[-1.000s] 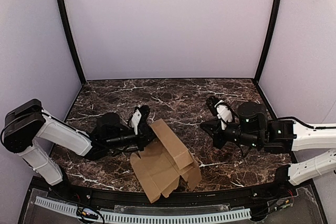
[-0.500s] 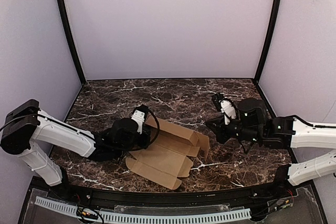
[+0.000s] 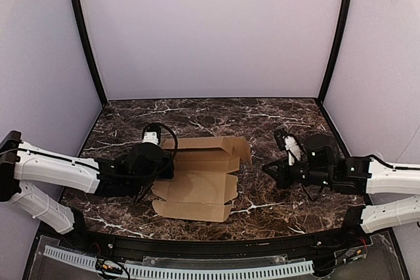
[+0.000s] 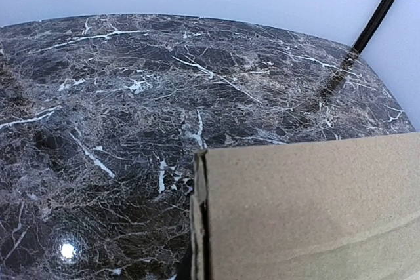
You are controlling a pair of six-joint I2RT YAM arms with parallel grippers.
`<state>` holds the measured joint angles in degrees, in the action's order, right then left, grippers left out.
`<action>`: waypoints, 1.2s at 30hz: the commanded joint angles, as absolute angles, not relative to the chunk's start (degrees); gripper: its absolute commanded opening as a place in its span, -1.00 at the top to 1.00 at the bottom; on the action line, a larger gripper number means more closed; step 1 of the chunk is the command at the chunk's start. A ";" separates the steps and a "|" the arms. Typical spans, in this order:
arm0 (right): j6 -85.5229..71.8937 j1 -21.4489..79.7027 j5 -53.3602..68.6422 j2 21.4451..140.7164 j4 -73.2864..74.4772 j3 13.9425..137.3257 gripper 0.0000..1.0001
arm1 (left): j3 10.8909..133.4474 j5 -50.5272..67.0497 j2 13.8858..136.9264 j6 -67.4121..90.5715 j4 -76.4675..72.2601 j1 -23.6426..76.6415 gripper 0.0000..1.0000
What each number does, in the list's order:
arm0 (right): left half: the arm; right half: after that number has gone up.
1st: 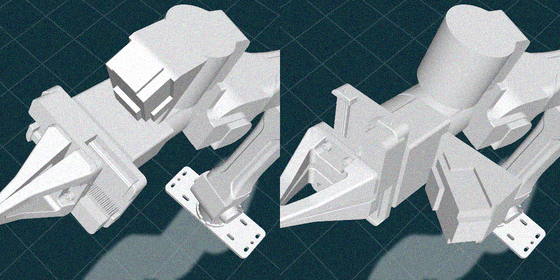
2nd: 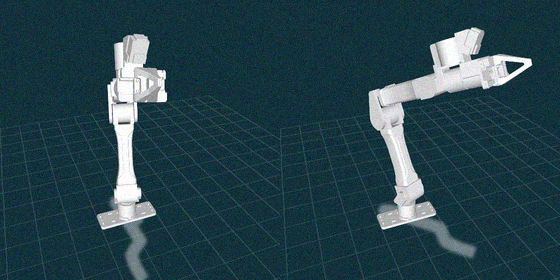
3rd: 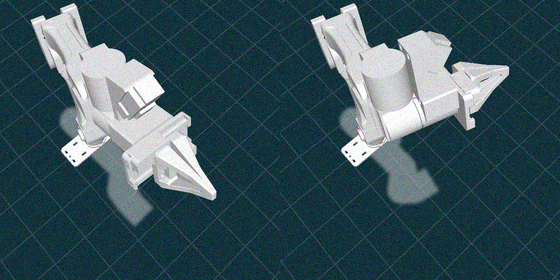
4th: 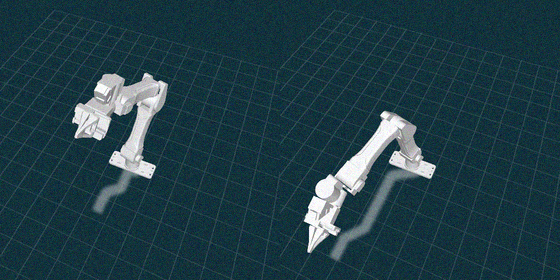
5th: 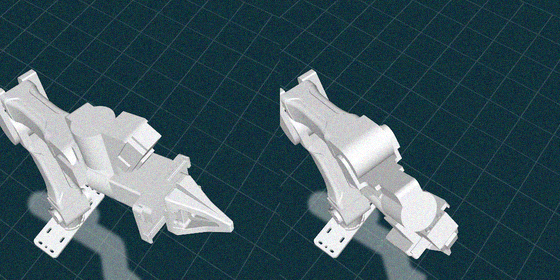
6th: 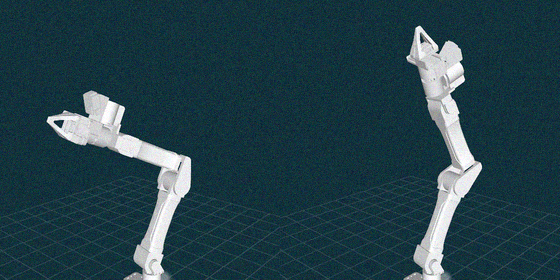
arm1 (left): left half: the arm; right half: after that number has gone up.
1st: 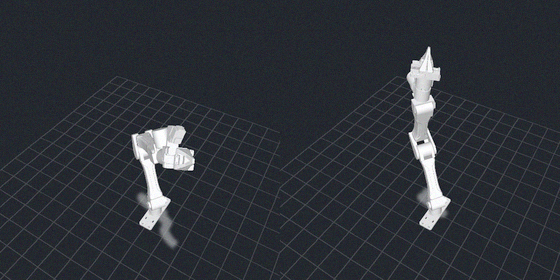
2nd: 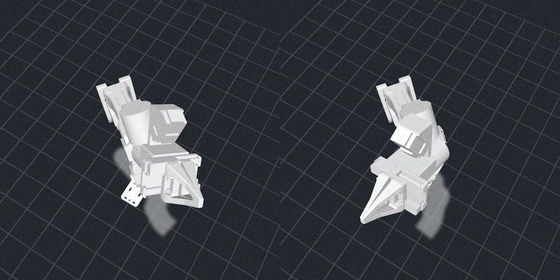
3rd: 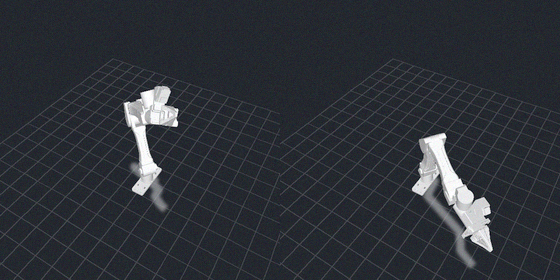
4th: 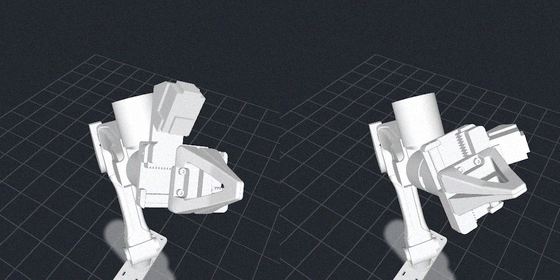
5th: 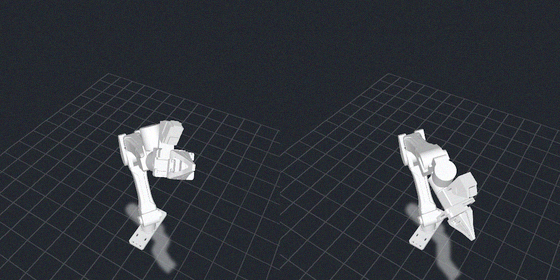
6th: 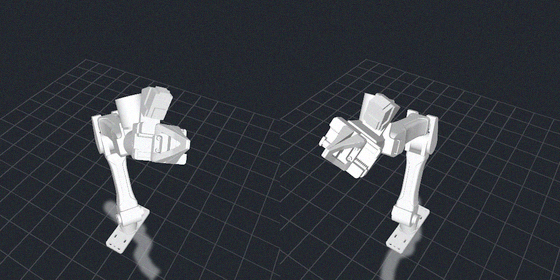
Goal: Fold the paper box
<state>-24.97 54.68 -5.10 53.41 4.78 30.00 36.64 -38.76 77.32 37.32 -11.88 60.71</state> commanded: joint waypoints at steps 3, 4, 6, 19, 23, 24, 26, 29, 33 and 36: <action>-28.92 54.14 8.05 50.09 -12.28 23.54 1.00 | 36.37 -33.11 74.00 45.73 -8.37 60.95 0.99; -29.41 54.14 9.32 49.59 -15.39 22.49 1.00 | 36.25 -31.48 73.21 46.46 -8.67 60.93 0.99; -29.61 54.15 11.94 48.85 -20.73 20.68 1.00 | 35.84 -29.03 72.00 47.82 -9.53 60.92 0.99; -25.89 54.74 21.94 53.57 -41.85 21.05 1.00 | 32.35 -17.58 68.20 55.84 -15.67 60.91 0.99; -25.17 55.51 22.92 57.29 -44.54 23.32 1.00 | 32.27 -17.38 67.23 55.67 -15.63 60.92 0.99; -24.94 55.78 22.94 58.06 -45.28 23.70 1.00 | 32.26 -17.33 67.10 55.53 -15.69 60.91 0.99; -24.71 56.33 22.84 59.59 -46.82 24.34 1.00 | 32.14 -17.17 66.80 55.42 -15.84 60.91 0.99; -24.41 57.26 22.58 61.97 -48.76 25.48 1.00 | 31.83 -17.03 66.51 55.44 -15.97 60.92 0.99; -24.28 58.05 22.51 64.21 -51.72 26.41 1.00 | 31.15 -16.96 66.14 55.60 -16.45 60.95 0.99; -23.98 58.49 22.50 66.09 -51.70 27.79 1.00 | 30.86 -16.80 65.85 55.41 -16.82 60.91 0.99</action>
<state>-25.08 57.56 22.06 64.20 -47.66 25.04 32.27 -17.34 67.35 54.92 -15.73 60.71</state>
